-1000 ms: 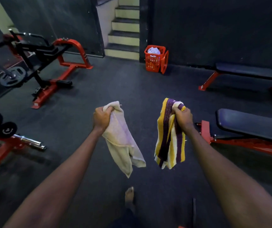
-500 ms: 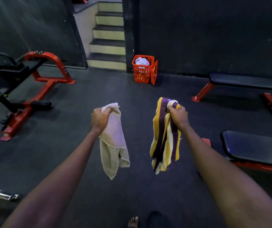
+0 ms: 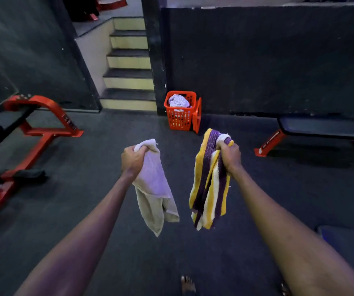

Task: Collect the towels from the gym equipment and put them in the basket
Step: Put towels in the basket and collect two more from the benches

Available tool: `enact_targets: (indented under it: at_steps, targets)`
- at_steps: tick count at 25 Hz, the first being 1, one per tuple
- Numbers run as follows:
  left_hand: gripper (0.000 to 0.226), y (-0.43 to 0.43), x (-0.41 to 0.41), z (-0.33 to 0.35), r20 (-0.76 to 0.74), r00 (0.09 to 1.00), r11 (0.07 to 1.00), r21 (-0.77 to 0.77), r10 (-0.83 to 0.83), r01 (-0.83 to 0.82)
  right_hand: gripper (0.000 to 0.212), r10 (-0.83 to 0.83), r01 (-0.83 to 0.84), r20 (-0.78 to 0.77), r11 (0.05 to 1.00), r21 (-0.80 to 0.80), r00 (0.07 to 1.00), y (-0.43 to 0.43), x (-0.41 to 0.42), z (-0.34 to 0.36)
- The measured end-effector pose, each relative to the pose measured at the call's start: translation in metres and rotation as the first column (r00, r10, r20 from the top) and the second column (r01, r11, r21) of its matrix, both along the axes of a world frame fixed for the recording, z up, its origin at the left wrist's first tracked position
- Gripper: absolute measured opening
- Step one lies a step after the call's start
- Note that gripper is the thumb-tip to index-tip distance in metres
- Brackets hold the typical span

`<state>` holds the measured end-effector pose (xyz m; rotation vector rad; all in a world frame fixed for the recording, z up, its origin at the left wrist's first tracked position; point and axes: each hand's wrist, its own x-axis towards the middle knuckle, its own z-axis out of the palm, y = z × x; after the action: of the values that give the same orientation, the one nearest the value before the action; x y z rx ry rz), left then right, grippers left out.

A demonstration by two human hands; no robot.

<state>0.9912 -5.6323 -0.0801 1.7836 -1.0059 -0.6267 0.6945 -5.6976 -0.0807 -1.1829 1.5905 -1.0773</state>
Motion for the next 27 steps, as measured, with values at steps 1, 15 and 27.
enact_targets:
  at_steps: [1,15,27]
  targets:
    - [0.029,-0.031,0.0,0.005,0.0,1.0,1.0,-0.006,-0.005,0.005,0.026,0.01,-0.01,0.001,1.0,-0.003,1.0,-0.032,0.003,0.003]
    - [0.032,-0.43,0.055,0.001,-0.006,0.995,0.994,0.02,-0.104,0.104,0.02,-0.051,0.054,-0.032,0.991,0.124,0.998,-0.42,0.063,-0.04]
    - [0.024,-0.754,0.085,-0.021,0.011,0.993,0.989,0.088,-0.117,0.116,0.021,-0.074,0.072,0.008,0.984,0.163,0.997,-0.752,0.116,-0.055]
